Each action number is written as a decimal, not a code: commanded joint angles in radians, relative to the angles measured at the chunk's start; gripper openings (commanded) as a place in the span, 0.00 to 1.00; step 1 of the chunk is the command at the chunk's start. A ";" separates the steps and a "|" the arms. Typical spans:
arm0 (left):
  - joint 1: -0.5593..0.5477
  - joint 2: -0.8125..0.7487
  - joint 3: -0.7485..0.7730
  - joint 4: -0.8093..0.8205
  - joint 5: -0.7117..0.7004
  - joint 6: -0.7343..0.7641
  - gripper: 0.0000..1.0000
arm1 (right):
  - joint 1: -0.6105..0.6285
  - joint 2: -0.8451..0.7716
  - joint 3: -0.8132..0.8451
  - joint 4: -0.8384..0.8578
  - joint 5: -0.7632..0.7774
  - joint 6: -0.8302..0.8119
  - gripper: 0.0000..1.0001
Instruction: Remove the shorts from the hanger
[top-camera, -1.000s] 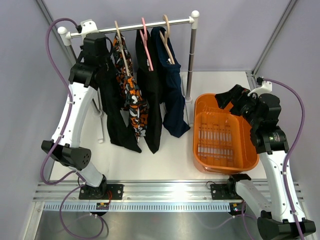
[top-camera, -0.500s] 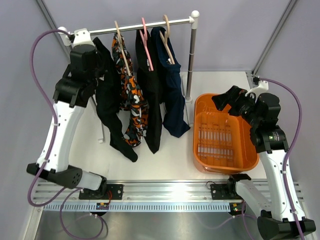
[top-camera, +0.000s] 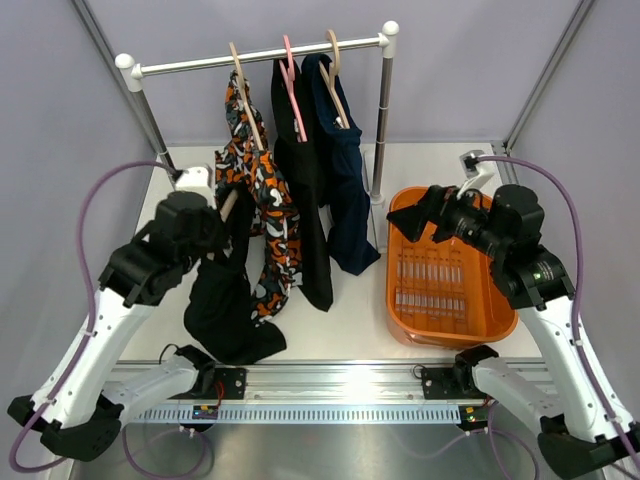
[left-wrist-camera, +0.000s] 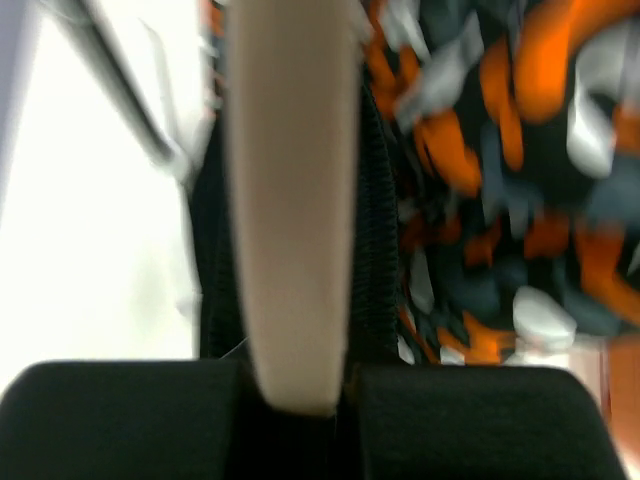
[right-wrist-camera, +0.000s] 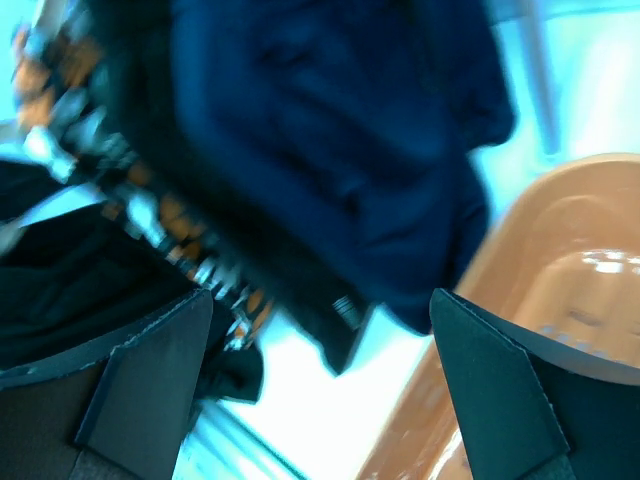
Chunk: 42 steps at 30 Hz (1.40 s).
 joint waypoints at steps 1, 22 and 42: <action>-0.082 -0.037 -0.087 0.005 0.172 -0.045 0.00 | 0.142 0.019 0.065 -0.031 0.040 -0.032 0.99; -0.775 0.073 0.174 -0.038 0.039 -0.013 0.00 | 0.683 0.163 0.178 -0.208 0.433 0.033 0.89; -0.775 0.092 0.272 -0.012 0.017 0.072 0.00 | 0.759 0.363 0.335 -0.216 0.587 0.131 0.67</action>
